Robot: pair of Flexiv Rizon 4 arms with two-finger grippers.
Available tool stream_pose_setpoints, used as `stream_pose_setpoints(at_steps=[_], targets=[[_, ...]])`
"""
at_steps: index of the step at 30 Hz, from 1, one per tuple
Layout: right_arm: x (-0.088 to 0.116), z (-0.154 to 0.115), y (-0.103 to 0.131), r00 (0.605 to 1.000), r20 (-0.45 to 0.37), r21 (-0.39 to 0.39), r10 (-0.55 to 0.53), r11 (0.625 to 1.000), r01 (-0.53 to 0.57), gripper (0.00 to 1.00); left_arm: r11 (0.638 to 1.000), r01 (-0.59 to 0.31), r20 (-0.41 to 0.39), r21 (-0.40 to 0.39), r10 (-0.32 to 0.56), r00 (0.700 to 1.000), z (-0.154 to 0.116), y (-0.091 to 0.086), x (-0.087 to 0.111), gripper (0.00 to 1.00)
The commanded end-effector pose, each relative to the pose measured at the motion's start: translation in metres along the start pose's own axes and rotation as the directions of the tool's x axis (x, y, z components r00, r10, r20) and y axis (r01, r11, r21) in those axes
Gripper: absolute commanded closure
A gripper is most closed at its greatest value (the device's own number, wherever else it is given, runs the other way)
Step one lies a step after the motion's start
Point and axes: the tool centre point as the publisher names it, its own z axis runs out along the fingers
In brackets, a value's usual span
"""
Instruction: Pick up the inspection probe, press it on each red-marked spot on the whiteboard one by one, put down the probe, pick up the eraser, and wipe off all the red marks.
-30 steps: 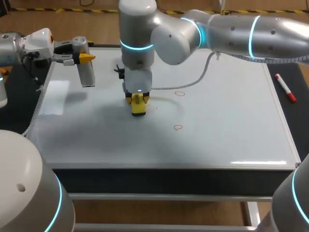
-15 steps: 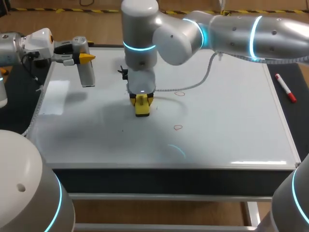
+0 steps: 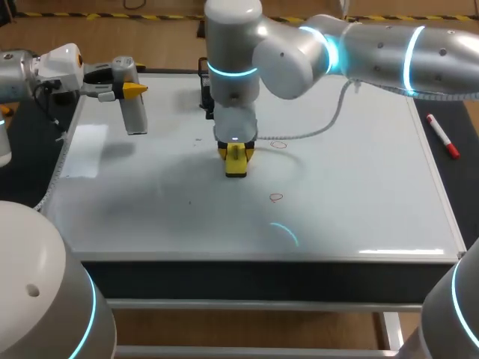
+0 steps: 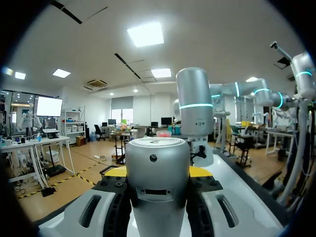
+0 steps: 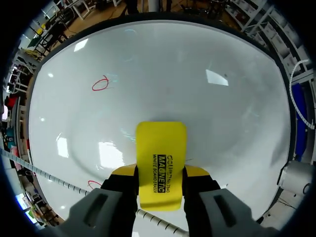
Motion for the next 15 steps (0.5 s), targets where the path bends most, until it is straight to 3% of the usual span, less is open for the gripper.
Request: stream_pose_setpoints(at_steps=[1,8,15], targets=[[0.013,-0.001,0.0,1.0,0.009,0.012,0.009,1.0,-0.009,1.0,1.0,0.001,-0.002,-0.001,-0.001,1.0,0.0,-0.001,0.0,1.0],[0.021,-0.031,-0.007,1.0,0.018,0.031,0.017,0.999,-0.018,1.0,1.0,0.001,-0.002,-0.001,-0.001,1.0,0.0,-0.001,0.0,1.0],[0.039,-0.062,-0.023,1.0,0.0,-0.019,0.013,1.0,-0.013,1.0,1.0,0.001,-0.002,-0.001,-0.001,1.0,0.0,-0.001,0.0,1.0]])
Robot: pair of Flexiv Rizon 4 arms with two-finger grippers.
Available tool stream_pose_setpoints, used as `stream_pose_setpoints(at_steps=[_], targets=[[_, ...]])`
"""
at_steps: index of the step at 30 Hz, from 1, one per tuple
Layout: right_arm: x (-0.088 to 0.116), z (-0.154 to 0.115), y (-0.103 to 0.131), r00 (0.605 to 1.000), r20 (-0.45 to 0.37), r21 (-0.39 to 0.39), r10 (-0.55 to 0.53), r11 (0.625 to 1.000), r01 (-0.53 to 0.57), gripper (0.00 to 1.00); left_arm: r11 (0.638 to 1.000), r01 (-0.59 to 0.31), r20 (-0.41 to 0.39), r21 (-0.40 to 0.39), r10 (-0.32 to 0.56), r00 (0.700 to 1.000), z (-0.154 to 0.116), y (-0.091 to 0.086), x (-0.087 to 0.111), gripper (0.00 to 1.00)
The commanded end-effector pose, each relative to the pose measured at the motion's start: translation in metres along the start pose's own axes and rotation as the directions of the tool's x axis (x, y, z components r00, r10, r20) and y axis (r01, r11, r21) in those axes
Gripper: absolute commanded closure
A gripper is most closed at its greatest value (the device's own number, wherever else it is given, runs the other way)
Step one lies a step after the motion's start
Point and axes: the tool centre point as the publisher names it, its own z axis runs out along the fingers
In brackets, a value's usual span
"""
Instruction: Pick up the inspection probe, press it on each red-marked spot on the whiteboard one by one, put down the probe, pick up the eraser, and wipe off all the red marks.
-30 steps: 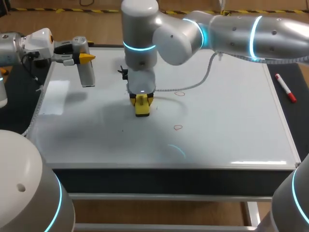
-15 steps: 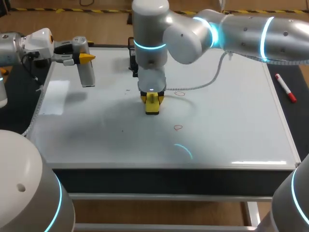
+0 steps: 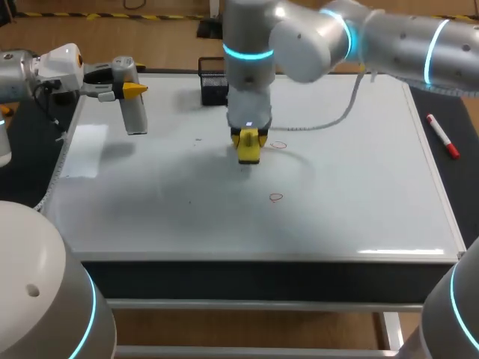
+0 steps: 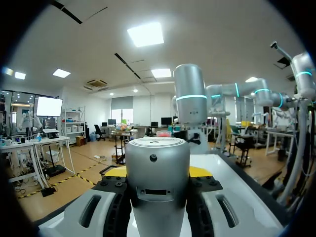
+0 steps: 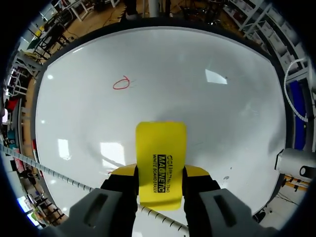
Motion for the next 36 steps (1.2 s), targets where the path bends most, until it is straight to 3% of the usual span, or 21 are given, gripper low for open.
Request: stream_pose_setpoints(at_steps=[1,6,9,21,29,36], targets=[[0.013,-0.029,-0.012,1.0,0.004,-0.012,0.0,1.0,0.0,1.0,1.0,0.001,-0.002,-0.001,-0.001,1.0,0.0,-0.001,0.0,1.0],[0.027,-0.04,-0.024,0.999,0.03,-0.001,0.018,1.0,-0.018,1.0,1.0,0.001,-0.002,-0.001,-0.001,1.0,0.0,-0.001,0.0,1.0],[0.045,-0.048,-0.038,0.999,0.035,0.004,0.04,0.999,-0.04,1.0,1.0,0.001,-0.002,-0.001,-0.001,1.0,0.0,-0.001,0.0,1.0],[0.158,-0.062,-0.09,0.958,0.029,0.014,0.286,0.958,-0.287,1.0,1.0,0.001,-0.002,-0.001,-0.001,1.0,0.0,-0.001,0.0,1.0],[0.225,-0.056,-0.1,0.893,0.035,-0.023,0.448,0.894,-0.447,1.0,1.0,0.001,-0.002,-0.001,-0.001,1.0,0.0,-0.001,0.0,1.0],[0.269,-0.051,-0.101,0.855,0.01,-0.024,0.518,0.855,-0.517,1.0,1.0,0.001,-0.002,-0.001,-0.001,1.0,0.0,-0.001,0.0,1.0]])
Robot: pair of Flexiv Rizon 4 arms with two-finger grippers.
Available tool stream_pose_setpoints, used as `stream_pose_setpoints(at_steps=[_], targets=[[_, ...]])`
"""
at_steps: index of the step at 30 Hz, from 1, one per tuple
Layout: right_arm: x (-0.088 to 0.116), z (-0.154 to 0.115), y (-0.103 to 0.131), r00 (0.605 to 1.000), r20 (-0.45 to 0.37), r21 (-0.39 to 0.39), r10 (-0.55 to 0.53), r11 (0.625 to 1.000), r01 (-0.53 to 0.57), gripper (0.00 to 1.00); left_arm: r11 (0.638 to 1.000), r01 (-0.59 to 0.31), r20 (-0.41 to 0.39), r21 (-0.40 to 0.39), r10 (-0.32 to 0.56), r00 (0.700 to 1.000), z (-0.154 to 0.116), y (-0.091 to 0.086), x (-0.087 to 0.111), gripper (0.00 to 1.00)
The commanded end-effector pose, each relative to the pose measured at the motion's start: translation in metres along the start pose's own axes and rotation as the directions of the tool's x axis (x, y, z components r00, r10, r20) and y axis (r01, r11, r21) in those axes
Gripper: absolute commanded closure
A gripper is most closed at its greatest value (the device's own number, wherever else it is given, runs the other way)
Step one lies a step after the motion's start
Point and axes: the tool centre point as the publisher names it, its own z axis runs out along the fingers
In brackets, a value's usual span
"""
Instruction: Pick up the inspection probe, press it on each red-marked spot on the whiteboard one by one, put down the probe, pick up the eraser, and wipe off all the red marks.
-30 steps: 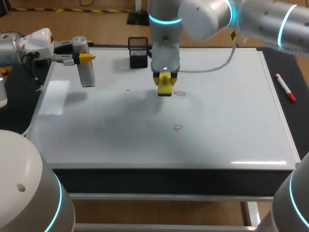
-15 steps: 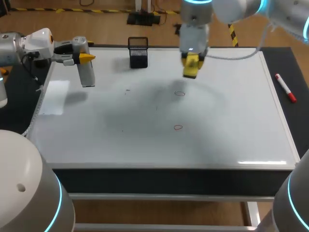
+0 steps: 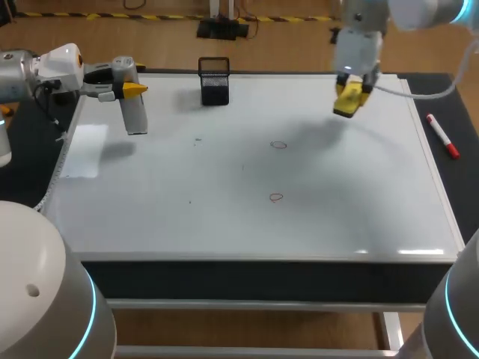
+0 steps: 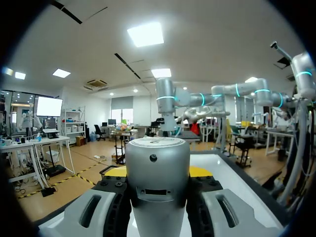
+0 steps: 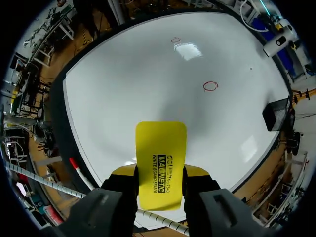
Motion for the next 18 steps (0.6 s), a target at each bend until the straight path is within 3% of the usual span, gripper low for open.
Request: stream_pose_setpoints(at_steps=[1,10,18], targets=[[0.027,-0.001,-0.01,1.0,0.01,-0.002,0.024,1.0,-0.024,1.0,1.0,0.001,-0.002,-0.001,-0.001,1.0,0.0,-0.001,0.0,1.0],[0.051,-0.003,-0.024,0.997,0.013,0.008,0.071,0.997,-0.071,1.0,1.0,0.001,-0.002,-0.001,-0.001,1.0,0.0,-0.001,0.0,1.0],[0.051,-0.003,-0.024,0.997,0.013,0.008,0.071,0.997,-0.071,1.0,1.0,0.001,-0.002,-0.001,-0.001,1.0,0.0,-0.001,0.0,1.0]])
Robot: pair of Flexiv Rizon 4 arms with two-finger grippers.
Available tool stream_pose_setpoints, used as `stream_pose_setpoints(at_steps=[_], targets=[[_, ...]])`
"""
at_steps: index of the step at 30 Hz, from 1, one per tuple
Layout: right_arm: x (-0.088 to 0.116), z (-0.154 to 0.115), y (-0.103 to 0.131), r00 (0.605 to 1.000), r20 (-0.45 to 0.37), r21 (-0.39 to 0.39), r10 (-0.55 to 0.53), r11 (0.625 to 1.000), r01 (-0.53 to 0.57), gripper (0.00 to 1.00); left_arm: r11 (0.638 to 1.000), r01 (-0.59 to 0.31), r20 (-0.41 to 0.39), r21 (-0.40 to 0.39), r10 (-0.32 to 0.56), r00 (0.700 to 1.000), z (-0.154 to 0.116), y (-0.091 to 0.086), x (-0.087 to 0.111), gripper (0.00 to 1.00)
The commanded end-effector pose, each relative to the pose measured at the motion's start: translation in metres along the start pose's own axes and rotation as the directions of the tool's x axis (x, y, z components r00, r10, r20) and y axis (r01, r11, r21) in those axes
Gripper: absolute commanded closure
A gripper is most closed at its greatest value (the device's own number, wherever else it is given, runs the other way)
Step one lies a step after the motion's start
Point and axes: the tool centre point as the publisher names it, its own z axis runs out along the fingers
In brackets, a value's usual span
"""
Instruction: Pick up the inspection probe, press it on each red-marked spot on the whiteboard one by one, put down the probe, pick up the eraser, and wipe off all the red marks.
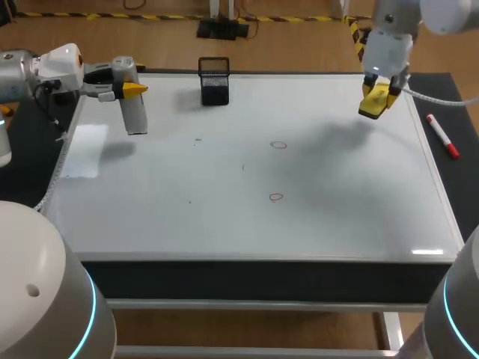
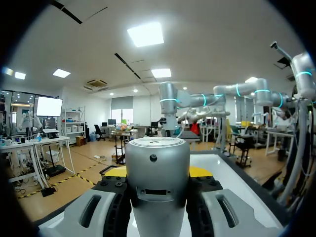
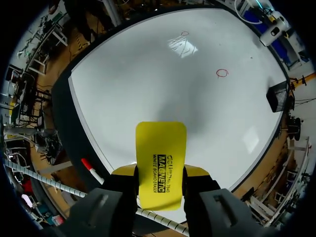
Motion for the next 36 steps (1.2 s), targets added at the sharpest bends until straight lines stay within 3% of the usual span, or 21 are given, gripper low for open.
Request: stream_pose_setpoints(at_steps=[1,11,13,23,31,36], targets=[[0.002,-0.001,0.0,1.0,0.0,0.004,-0.002,1.0,0.002,1.0,1.0,0.001,-0.002,-0.001,-0.001,1.0,0.0,-0.001,0.0,1.0],[0.002,-0.001,0.0,1.0,0.0,0.004,-0.002,1.0,0.002,1.0,1.0,0.001,-0.002,-0.001,-0.001,1.0,0.0,-0.001,0.0,1.0],[0.002,-0.001,0.0,1.0,0.0,0.004,-0.002,1.0,0.002,1.0,1.0,-0.013,-0.045,-0.029,0.012,0.999,0.014,-0.003,0.006,1.0],[0.002,-0.001,0.0,1.0,0.0,0.004,-0.002,1.0,0.002,1.0,0.998,-0.055,-0.173,0.037,0.06,0.983,0.1,-0.011,0.037,1.0],[0.002,-0.001,0.0,1.0,0.0,0.004,-0.002,1.0,0.002,1.0,0.997,-0.028,-0.265,0.076,0.048,0.963,0.189,-0.011,0.058,1.0],[0.002,-0.001,0.0,1.0,0.0,0.004,-0.002,1.0,0.002,1.0,0.998,-0.007,-0.3,0.06,0.024,0.954,0.234,-0.003,0.066,1.0]])
